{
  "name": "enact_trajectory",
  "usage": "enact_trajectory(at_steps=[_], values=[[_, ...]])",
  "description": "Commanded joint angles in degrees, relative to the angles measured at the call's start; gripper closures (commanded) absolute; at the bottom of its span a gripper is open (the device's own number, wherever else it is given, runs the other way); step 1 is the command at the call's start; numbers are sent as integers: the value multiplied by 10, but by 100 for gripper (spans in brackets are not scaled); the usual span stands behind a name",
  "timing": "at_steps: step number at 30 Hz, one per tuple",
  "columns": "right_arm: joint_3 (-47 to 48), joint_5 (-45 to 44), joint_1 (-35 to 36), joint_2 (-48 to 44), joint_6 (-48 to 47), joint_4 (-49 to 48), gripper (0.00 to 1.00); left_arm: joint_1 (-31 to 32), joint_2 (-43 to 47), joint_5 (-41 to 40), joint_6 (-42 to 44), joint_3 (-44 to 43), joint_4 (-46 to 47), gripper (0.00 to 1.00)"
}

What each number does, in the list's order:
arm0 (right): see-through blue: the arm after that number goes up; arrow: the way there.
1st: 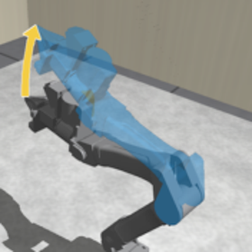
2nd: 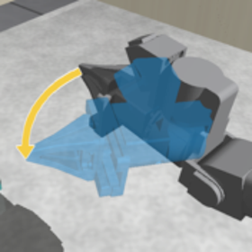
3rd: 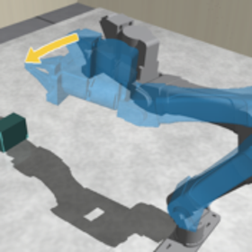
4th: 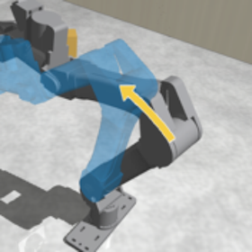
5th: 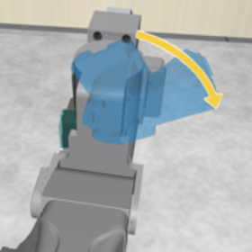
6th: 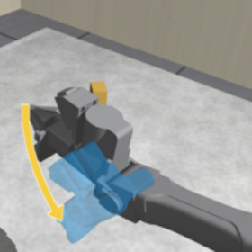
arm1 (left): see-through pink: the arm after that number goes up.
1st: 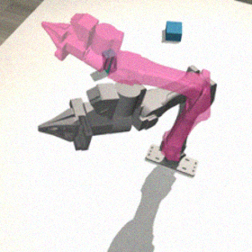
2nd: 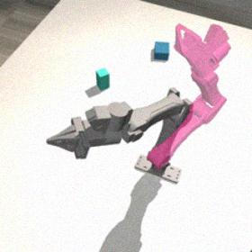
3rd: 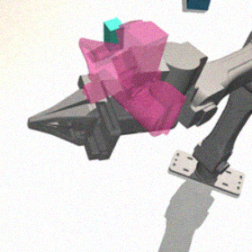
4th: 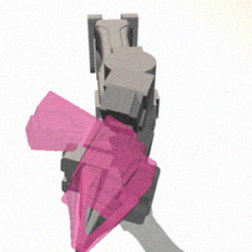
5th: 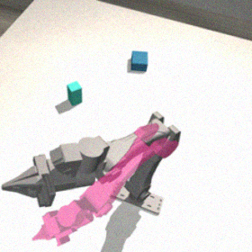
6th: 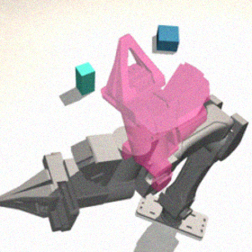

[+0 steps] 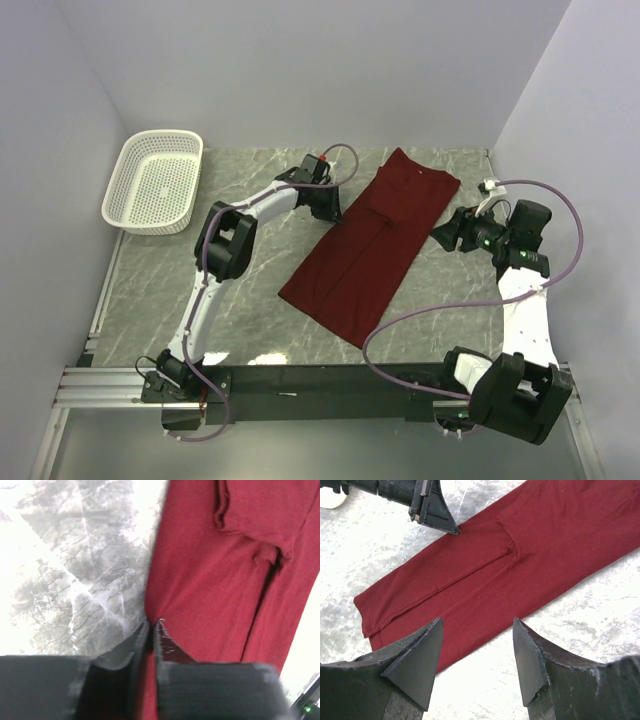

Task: Fold and stack the t-shirts
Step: Fold the tshirt

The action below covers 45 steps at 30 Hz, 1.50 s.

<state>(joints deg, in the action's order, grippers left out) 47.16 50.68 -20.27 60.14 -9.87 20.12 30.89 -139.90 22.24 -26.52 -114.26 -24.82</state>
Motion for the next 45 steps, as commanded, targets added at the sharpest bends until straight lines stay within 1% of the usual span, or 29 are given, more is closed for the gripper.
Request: enact_trajectory(at_steps=[1,3,7,13,19,20,27,31,32,34,35,37,38,40,41,42,43,44,45], values=[[-7,14,-6,-18,5,-21,35,1,-11,-34,-5,-14,-16,90],[-7,14,-6,-17,3,-20,35,-3,-2,-33,-8,-3,-8,100],[-7,14,-7,-15,2,-18,35,-14,26,-36,-12,41,15,99],[-7,13,-7,-14,1,-18,35,-53,78,-38,-15,133,41,100],[-8,12,-8,-14,1,-19,35,-96,146,-43,-11,243,58,99],[-8,12,-8,-13,0,-18,35,-101,156,-46,-13,275,64,99],[-7,16,-8,-8,-9,-11,35,-137,259,-50,-43,401,87,100],[-1,28,8,15,-31,14,35,-144,303,-64,-54,446,93,99],[3,25,27,22,-46,21,35,-148,325,-69,-56,462,98,99],[13,0,63,46,-69,43,35,-159,348,-71,-58,473,107,84],[15,-11,113,55,-75,49,35,-161,376,-72,-58,478,109,67],[27,-44,165,90,-81,62,35,-165,406,-73,-52,477,110,51],[29,-47,215,105,-76,62,35,-166,439,-74,-51,475,110,40],[39,-37,246,152,-44,53,35,-167,472,-76,-45,473,108,33],[43,-30,258,170,-32,50,34,-167,507,-78,-42,474,106,29],[50,-30,280,209,-21,48,34,-167,523,-82,-38,475,102,28],[59,-40,286,226,24,41,34,-170,541,-95,-28,476,100,28],[61,-49,292,246,48,32,34,-171,580,-105,-24,485,96,27],[62,-55,299,275,76,5,34,-172,602,-115,-18,493,94,26]])
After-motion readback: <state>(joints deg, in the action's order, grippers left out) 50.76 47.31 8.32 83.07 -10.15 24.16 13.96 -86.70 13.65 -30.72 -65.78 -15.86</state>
